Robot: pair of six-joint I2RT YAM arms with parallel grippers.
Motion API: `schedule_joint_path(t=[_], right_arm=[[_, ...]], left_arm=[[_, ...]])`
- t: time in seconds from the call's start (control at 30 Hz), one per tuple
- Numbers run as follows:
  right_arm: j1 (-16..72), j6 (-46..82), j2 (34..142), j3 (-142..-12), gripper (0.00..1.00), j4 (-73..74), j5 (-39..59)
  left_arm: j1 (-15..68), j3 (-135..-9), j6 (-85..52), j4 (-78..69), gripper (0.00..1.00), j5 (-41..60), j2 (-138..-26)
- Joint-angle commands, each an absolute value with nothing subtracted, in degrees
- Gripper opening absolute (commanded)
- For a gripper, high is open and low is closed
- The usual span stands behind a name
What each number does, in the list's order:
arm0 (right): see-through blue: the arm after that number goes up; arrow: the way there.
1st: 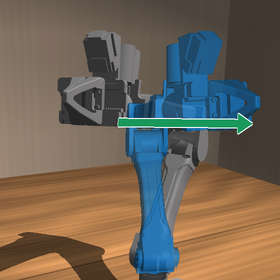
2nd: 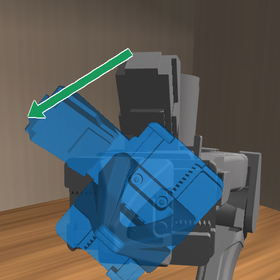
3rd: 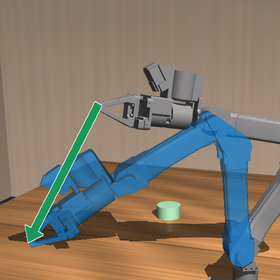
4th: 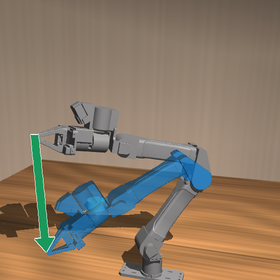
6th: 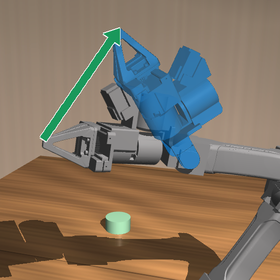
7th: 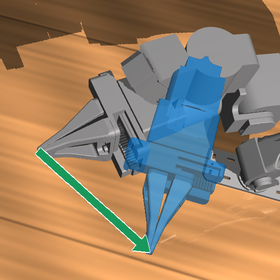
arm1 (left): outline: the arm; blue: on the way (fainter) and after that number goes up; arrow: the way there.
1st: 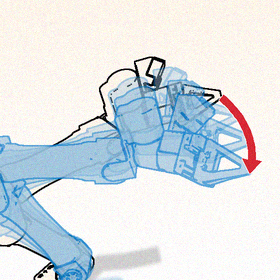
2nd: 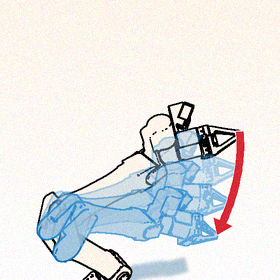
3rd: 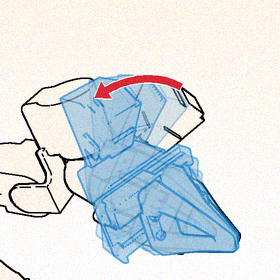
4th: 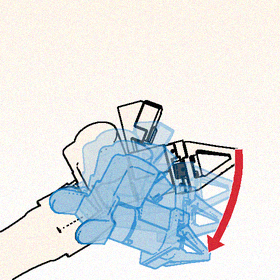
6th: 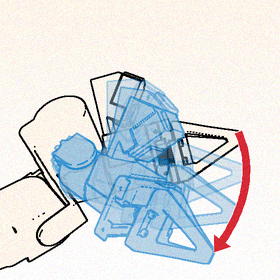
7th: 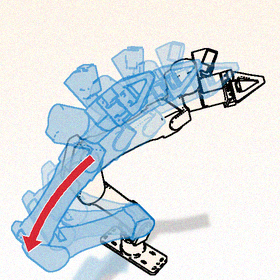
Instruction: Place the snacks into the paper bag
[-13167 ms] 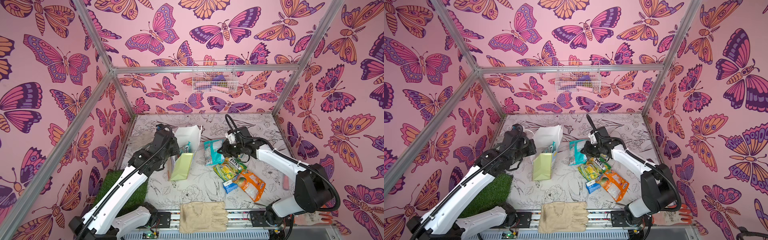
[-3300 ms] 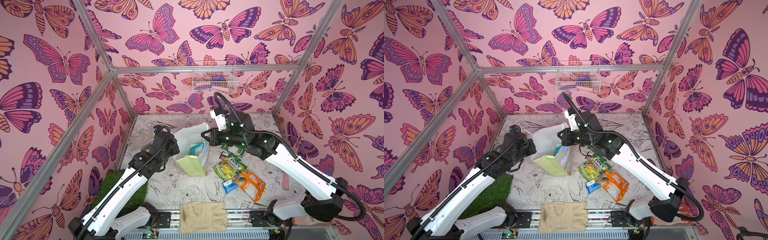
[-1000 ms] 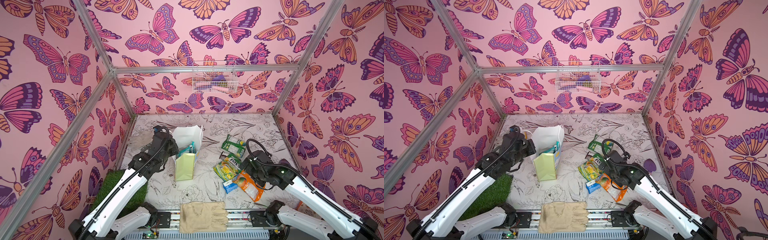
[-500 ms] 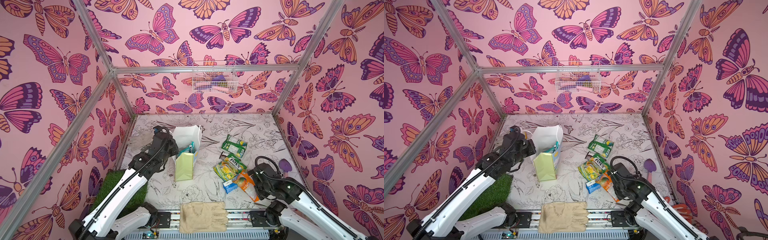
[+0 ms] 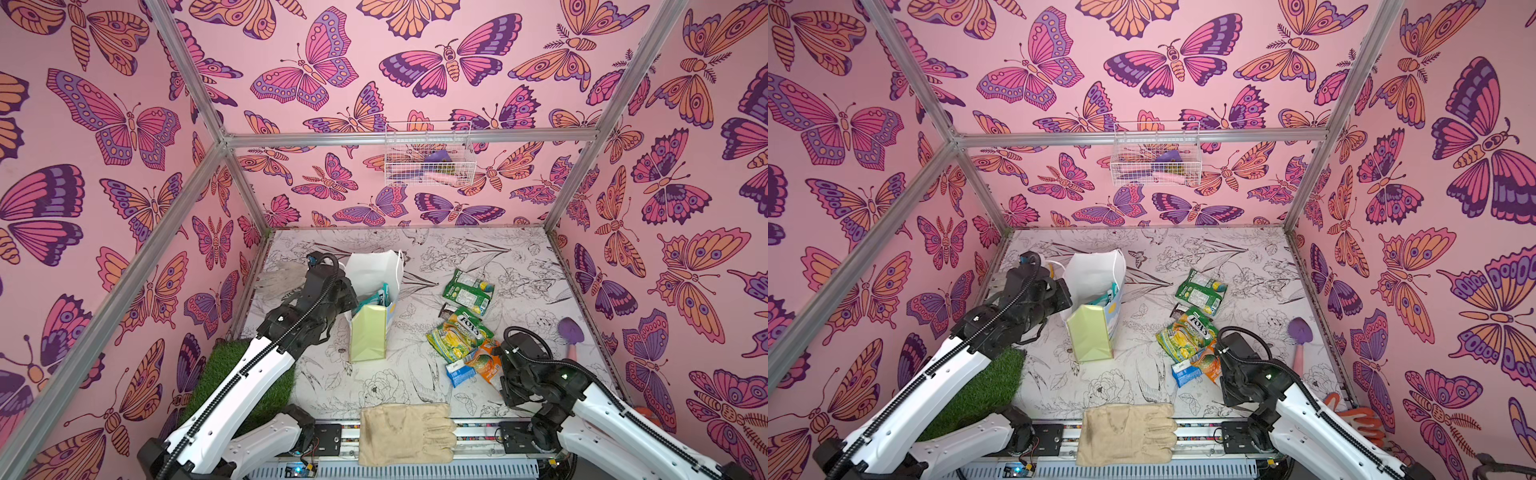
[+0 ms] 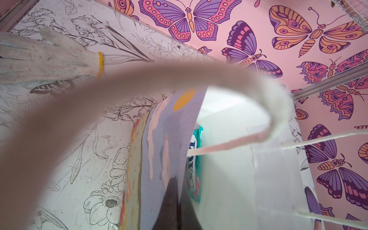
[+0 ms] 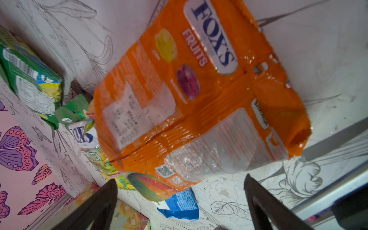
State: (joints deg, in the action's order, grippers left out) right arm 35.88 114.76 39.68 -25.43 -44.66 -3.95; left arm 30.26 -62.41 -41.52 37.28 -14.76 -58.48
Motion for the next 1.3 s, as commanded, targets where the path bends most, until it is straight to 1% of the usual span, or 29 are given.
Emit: schedule_joint_path(t=[0.0,0.33,0.6,0.77,0.83,0.93,1.1,1.17,1.2,1.23,1.27], right_arm=[[35.6,118.7,39.2,-25.6,0.99,-43.6,-3.5],[35.5,124.6,34.3,-20.2,0.99,-40.7,-5.2],[35.6,125.3,38.4,-18.6,1.0,-35.7,-3.9],[35.6,125.7,40.3,-17.6,0.93,-32.9,-4.9],[35.6,125.6,40.5,-17.5,0.89,-32.8,-5.4],[35.6,125.4,40.3,-17.4,0.8,-33.4,-6.1],[35.6,124.9,38.5,-17.8,0.51,-36.4,-8.3],[35.6,124.8,37.8,-17.8,0.42,-37.3,-9.0],[35.6,124.7,37.6,-17.7,0.38,-37.4,-9.2],[35.5,124.7,37.4,-17.4,0.38,-37.4,-9.3],[35.6,124.7,37.1,-17.3,0.34,-37.5,-9.3]], left_arm=[[29.8,-61.3,-42.1,36.2,0.0,-15.1,-57.3],[29.8,-61.4,-42.2,36.0,0.0,-15.0,-57.7],[29.8,-61.3,-42.6,36.1,0.0,-14.8,-57.6],[29.8,-61.4,-42.3,36.2,0.0,-15.0,-57.1],[29.8,-61.4,-42.2,36.2,0.0,-15.1,-57.0],[29.8,-61.3,-42.3,36.2,0.0,-15.0,-57.0],[29.8,-61.3,-42.3,36.2,0.0,-15.0,-57.1],[29.8,-61.3,-42.4,36.1,0.0,-15.0,-57.1],[29.8,-61.3,-42.4,36.1,0.0,-14.9,-57.1],[29.8,-61.3,-42.5,36.1,0.0,-14.9,-57.2],[29.8,-61.3,-42.5,36.1,0.0,-14.9,-57.3]])
